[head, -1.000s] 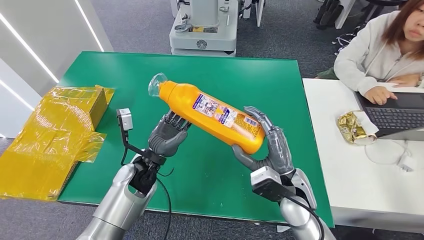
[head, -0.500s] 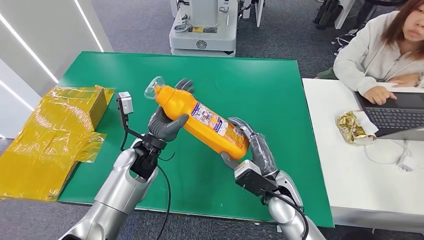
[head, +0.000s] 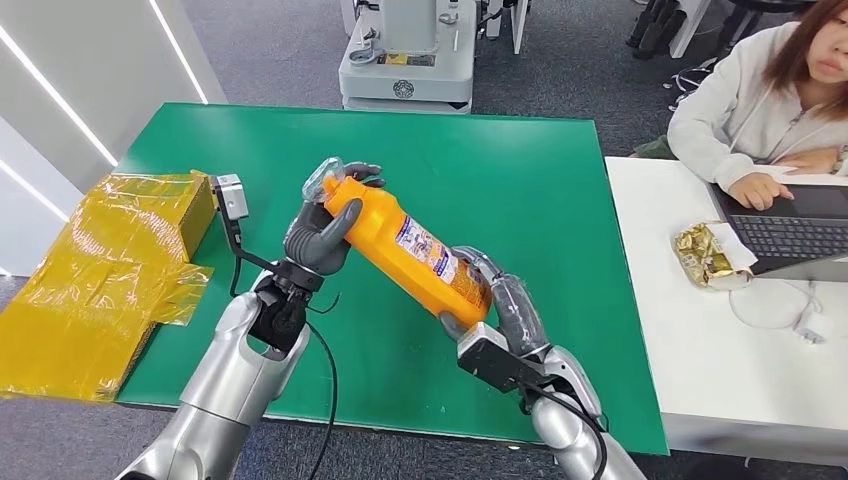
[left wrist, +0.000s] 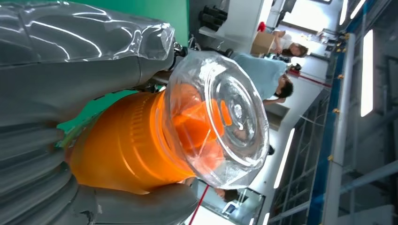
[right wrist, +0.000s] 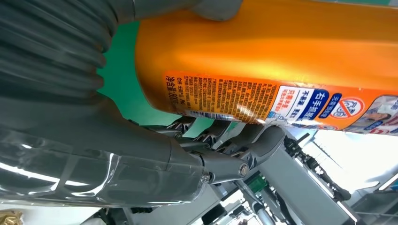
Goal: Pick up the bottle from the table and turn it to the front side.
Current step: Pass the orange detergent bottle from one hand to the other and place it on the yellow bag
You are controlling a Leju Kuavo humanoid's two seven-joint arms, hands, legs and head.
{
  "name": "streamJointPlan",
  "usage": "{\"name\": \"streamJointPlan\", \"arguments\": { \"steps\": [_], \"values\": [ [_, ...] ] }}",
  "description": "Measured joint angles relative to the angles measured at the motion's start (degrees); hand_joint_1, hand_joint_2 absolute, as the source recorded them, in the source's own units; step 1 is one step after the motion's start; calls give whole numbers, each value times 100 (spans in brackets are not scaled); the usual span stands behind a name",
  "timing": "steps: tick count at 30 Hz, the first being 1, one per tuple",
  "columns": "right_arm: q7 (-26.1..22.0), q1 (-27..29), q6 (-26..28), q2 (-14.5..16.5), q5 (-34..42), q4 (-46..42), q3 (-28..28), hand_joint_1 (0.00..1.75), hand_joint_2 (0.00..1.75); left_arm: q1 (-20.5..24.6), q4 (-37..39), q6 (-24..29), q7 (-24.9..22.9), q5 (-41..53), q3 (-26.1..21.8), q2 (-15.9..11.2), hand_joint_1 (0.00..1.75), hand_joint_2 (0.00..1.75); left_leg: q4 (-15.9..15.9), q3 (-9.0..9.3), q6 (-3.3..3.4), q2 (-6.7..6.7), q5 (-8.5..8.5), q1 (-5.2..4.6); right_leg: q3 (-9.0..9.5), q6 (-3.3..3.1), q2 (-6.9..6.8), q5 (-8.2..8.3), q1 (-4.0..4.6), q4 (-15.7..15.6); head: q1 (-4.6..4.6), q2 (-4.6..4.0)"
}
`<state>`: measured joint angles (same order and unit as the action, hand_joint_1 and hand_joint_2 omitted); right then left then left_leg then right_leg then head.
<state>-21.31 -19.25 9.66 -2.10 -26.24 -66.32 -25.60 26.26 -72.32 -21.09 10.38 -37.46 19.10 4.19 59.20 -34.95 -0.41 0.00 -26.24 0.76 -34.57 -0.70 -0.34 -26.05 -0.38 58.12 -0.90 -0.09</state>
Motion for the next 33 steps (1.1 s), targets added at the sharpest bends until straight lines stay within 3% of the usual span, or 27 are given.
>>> {"name": "streamJointPlan", "arguments": {
  "steps": [8, 9, 12, 13, 16, 20, 26, 33],
  "values": [
    [66, 186, -12, -2, -67, -195, 52, 174, 175, -2, -46, 69, -9, 75, 156, 25, 175, 175, 0, 0, 0, 0, 0, 0, 0, 0, 0, 0, 0, 0, 0, 0],
    [66, 215, -13, -2, -69, -224, 65, 160, 175, 4, -46, 71, -9, 91, 181, 33, 175, 175, 0, 0, 0, 0, 0, 0, 0, 0, 0, 0, 0, 0, 0, 0],
    [67, 267, -13, -2, -69, -283, 107, 29, 175, 16, -46, 75, -7, 118, 239, 53, 175, 175, 0, 0, 0, 1, 0, 0, -1, 0, 1, 0, 0, 0, 0, 0],
    [67, 275, -12, -2, -65, -300, 124, 0, 175, 18, -46, 85, 3, 146, 250, 55, 175, 175, 1, 1, 0, 1, 0, 0, -1, 0, 1, 0, 0, -1, 0, 0],
    [48, 319, -6, -2, -23, -446, 212, 0, 175, 29, -20, 308, 130, 611, 296, 38, 175, 175, 1, 2, 0, 2, 0, 0, -2, 0, 2, 0, 0, -1, 1, 0],
    [15, 495, -43, -3, 62, -821, 356, 0, 175, 187, 67, 991, 512, 1916, 314, -20, 175, 175, 1, 2, 0, 1, 0, 0, -2, 0, 2, 0, 0, 0, -1, 0],
    [12, 667, -109, -6, 86, -1193, 471, 0, 175, 387, 141, 1485, 684, 2818, 313, -82, 175, 175, 1, 1, 0, 4, 0, 0, -2, 0, 6, 0, 0, 0, 0, 0],
    [-109, 845, -218, -71, 1, -1700, 486, 0, 175, 955, 327, 3493, 729, 7110, 194, -392, 175, 175, 1, 2, -2, 3, 1, 2, -2, 0, 5, 0, 1, 1, 1, 0]
  ]
}}
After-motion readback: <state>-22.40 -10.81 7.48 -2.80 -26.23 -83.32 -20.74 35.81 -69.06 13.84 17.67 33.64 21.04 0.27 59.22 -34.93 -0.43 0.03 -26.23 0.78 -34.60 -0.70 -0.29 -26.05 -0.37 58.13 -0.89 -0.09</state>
